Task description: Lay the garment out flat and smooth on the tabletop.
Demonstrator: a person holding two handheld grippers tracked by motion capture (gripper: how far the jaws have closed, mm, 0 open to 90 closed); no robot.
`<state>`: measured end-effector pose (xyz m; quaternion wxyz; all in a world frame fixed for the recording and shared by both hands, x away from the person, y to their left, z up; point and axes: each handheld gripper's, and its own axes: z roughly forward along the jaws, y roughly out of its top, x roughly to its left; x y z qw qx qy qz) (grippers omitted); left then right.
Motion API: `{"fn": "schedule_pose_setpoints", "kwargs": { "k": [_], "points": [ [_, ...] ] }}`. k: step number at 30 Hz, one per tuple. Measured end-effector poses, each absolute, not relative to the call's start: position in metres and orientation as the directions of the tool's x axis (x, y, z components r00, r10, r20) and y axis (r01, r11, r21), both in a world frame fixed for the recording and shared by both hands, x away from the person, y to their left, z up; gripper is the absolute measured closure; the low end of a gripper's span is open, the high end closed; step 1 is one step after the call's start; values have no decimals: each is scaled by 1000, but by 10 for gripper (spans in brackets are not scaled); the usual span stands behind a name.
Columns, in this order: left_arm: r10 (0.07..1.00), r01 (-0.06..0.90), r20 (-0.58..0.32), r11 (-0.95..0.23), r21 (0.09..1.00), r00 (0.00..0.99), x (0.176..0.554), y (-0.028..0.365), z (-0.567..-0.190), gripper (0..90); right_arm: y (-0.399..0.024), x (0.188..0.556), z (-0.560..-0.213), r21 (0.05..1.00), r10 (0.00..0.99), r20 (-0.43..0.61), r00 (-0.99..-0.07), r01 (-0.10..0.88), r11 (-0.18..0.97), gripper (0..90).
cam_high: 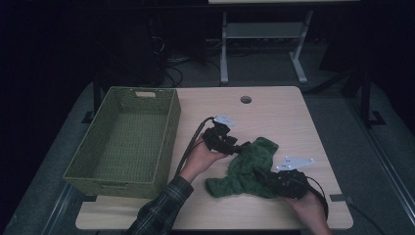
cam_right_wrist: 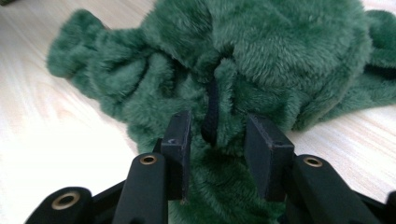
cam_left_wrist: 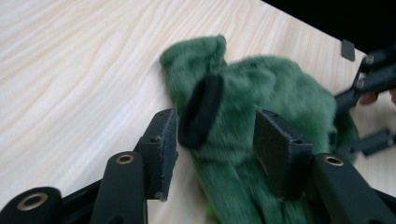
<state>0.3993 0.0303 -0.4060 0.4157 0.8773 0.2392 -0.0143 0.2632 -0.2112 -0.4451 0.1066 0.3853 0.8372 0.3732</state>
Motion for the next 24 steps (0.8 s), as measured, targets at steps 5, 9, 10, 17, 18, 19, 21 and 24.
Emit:
{"fn": "schedule_pose_setpoints", "kwargs": {
  "k": [5, 9, 10, 17, 18, 19, 21, 24],
  "points": [
    [387, 444, -258, -539, 716, 885, 408, 11, -414, 471, -209, 270, -452, 683, 741, 74, -668, 575, 450, 711],
    [371, 452, -280, -542, 708, 885, 408, 5, -418, 586, -210, 272, -454, 678, 745, 72, -663, 580, 452, 769],
    [362, 448, -282, -548, 706, 888, 408, 4, -419, 586, -210, 272, -454, 678, 745, 72, -663, 580, 452, 769],
    [340, 429, -275, -564, 706, 899, 405, 10, -416, 861, -216, 272, -453, 680, 753, 67, -654, 583, 445, 799],
    [344, 426, -268, -562, 709, 900, 404, 13, -413, 863, -218, 272, -453, 681, 755, 61, -653, 580, 447, 799],
    [344, 426, -268, -562, 709, 900, 404, 13, -413, 864, -218, 272, -453, 681, 755, 61, -653, 580, 447, 799],
    [358, 427, -260, -544, 722, 897, 403, 22, -407, 865, -224, 272, -452, 683, 769, 54, -637, 585, 437, 799],
    [392, 446, -266, -500, 742, 881, 399, 38, -398, 866, -229, 273, -450, 688, 784, 55, -618, 592, 419, 799]
  ]
}}
